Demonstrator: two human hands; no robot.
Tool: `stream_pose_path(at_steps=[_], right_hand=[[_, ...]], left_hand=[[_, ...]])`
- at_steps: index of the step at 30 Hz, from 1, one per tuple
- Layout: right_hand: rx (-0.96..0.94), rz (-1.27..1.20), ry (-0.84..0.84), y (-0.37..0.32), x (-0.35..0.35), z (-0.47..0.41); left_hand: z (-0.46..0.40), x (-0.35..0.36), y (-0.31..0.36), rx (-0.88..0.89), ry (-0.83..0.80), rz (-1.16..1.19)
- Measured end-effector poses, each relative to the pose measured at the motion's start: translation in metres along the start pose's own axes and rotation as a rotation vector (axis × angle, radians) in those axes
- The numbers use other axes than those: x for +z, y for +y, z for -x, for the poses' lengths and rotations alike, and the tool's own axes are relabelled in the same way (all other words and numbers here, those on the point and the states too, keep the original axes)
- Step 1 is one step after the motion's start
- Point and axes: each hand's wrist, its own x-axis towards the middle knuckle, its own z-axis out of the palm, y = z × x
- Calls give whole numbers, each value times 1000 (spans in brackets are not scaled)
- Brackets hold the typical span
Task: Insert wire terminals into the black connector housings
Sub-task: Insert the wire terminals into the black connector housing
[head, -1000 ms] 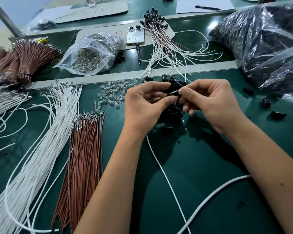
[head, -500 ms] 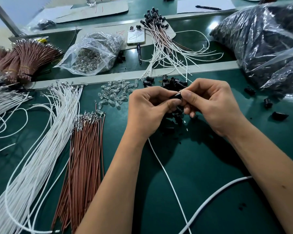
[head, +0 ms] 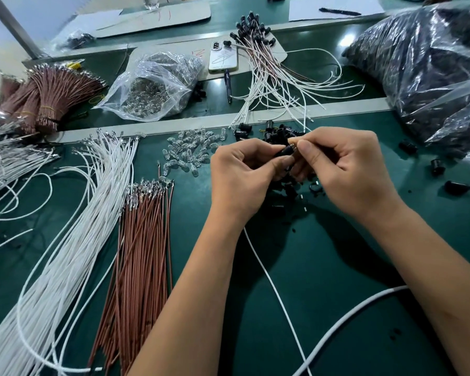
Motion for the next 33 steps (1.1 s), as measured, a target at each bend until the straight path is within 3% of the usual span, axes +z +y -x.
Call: stream_pose_path(at_steps=[15,20,23,30,33], right_hand=[[-76,167,90,-10,11,0],[261,-250,90,-5,7,1],[303,-433,82,-7,8,0],[479,-724,222,-20,-11,-63],[575,-722,131,-28,-18,-93]], left_hand=[[1,1,4,-20,29,-17],[0,6,9,47,89,-202],[3,5,13,67,108,-255],[8,18,39,-287,-1,172],[-2,36,54,-369,100,371]])
